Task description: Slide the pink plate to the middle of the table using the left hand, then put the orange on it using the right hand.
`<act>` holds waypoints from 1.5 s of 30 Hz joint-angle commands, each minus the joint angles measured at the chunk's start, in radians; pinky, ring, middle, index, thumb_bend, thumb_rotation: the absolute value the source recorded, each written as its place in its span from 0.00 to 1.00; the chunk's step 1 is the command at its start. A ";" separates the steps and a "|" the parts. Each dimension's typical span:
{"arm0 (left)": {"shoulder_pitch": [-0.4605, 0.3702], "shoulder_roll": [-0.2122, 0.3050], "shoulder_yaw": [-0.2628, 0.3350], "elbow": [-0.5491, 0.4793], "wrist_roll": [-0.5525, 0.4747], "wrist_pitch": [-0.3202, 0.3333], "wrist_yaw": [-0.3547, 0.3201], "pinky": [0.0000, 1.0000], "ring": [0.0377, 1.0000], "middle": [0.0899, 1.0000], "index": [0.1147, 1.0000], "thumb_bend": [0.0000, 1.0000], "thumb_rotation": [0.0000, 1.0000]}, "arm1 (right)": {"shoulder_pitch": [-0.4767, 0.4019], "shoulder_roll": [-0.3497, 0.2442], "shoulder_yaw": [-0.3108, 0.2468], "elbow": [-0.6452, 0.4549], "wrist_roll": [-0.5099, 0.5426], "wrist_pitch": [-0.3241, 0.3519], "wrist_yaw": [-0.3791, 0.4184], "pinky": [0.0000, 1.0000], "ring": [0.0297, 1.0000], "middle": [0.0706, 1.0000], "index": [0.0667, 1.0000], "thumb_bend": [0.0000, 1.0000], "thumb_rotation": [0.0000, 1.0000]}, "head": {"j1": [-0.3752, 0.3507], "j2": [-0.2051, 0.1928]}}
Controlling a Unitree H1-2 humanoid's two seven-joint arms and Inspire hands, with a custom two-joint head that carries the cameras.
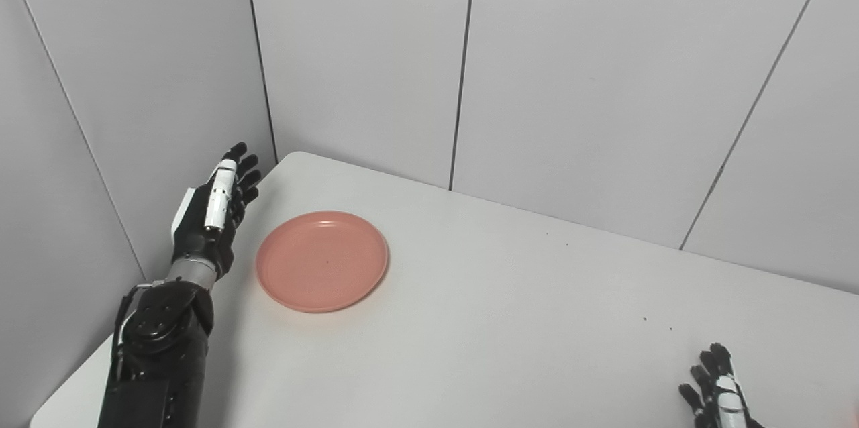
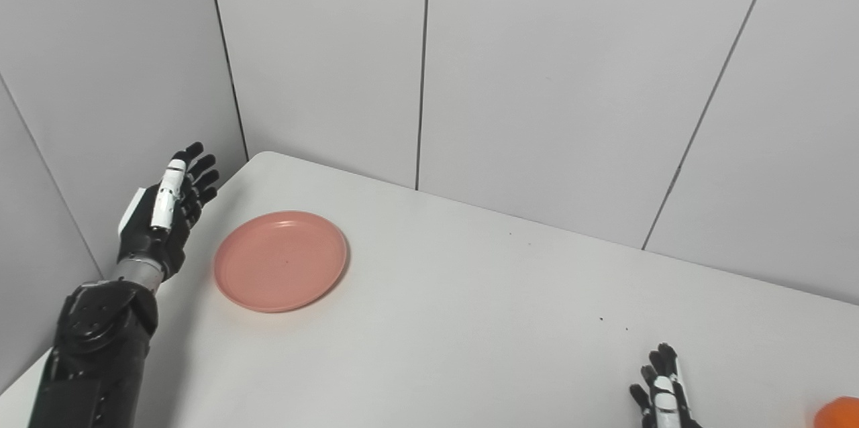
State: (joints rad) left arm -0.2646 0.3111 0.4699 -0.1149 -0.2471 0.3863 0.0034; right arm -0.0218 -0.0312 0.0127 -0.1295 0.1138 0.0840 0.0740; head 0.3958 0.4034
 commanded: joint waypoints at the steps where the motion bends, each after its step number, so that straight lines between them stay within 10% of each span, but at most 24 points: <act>1: -0.013 0.032 0.014 -0.012 -0.013 -0.040 0.006 0.97 0.94 0.94 0.92 0.28 1.00 | -0.008 -0.005 -0.008 -0.038 0.002 0.013 -0.002 1.00 1.00 1.00 1.00 0.11 1.00 | 0.001 0.001; 45: -0.001 0.023 0.013 0.182 -0.078 -0.128 -0.018 0.93 0.94 0.94 0.91 0.29 1.00 | -0.009 -0.009 -0.017 -0.080 0.010 0.055 0.002 1.00 1.00 1.00 1.00 0.11 1.00 | 0.017 0.021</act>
State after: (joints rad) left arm -0.2562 0.3087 0.4845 0.0870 -0.3215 0.3082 -0.0019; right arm -0.0165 -0.0343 0.0016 -0.1705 0.1189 0.1408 0.0740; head 0.4126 0.4249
